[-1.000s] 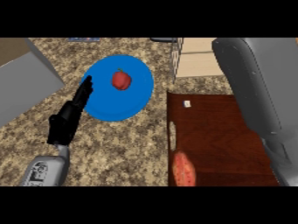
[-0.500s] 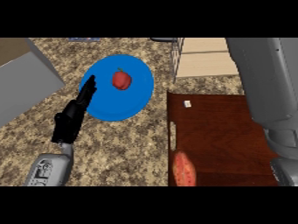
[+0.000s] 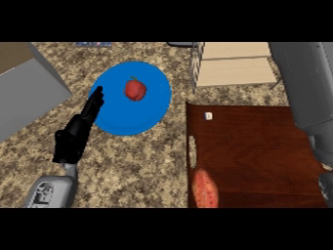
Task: Pick the squash from the tray and place it in the tiered shelf
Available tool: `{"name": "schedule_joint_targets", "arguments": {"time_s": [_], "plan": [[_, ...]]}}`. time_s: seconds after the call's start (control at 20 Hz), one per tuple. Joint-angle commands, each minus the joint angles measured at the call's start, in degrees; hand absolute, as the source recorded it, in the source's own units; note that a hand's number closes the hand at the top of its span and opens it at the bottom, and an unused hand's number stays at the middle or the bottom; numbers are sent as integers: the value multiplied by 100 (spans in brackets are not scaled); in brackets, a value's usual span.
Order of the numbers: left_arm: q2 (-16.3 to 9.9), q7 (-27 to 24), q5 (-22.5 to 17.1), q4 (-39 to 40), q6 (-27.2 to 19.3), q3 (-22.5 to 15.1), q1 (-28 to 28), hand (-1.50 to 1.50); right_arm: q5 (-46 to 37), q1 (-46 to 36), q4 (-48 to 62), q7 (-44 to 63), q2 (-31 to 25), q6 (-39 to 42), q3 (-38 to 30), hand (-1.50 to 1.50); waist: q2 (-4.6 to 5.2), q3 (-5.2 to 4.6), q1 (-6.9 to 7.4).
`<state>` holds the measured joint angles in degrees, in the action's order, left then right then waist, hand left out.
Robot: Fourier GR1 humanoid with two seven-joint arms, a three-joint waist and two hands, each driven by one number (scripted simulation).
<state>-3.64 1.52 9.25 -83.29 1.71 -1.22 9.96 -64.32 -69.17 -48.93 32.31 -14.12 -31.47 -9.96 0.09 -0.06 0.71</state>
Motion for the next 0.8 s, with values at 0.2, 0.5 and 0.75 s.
{"name": "schedule_joint_targets", "arguments": {"time_s": [0.2, 0.5, 0.75], "plan": [[24, 38, 10, 190, -10, 46, 170, 0, -491, 318, -359, 968, 117, -46, 101, -150, -12, 3, -64], [56, 281, 13, -162, -42, -6, 10, 0, 663, 299, -850, 284, -114, 72, -366, -150, -17, 7, -47], [90, 178, 82, -230, -112, -46, -151, 0, 999, 408, -1137, 233, 8, 250, -304, -150, -20, 6, -41]]}}
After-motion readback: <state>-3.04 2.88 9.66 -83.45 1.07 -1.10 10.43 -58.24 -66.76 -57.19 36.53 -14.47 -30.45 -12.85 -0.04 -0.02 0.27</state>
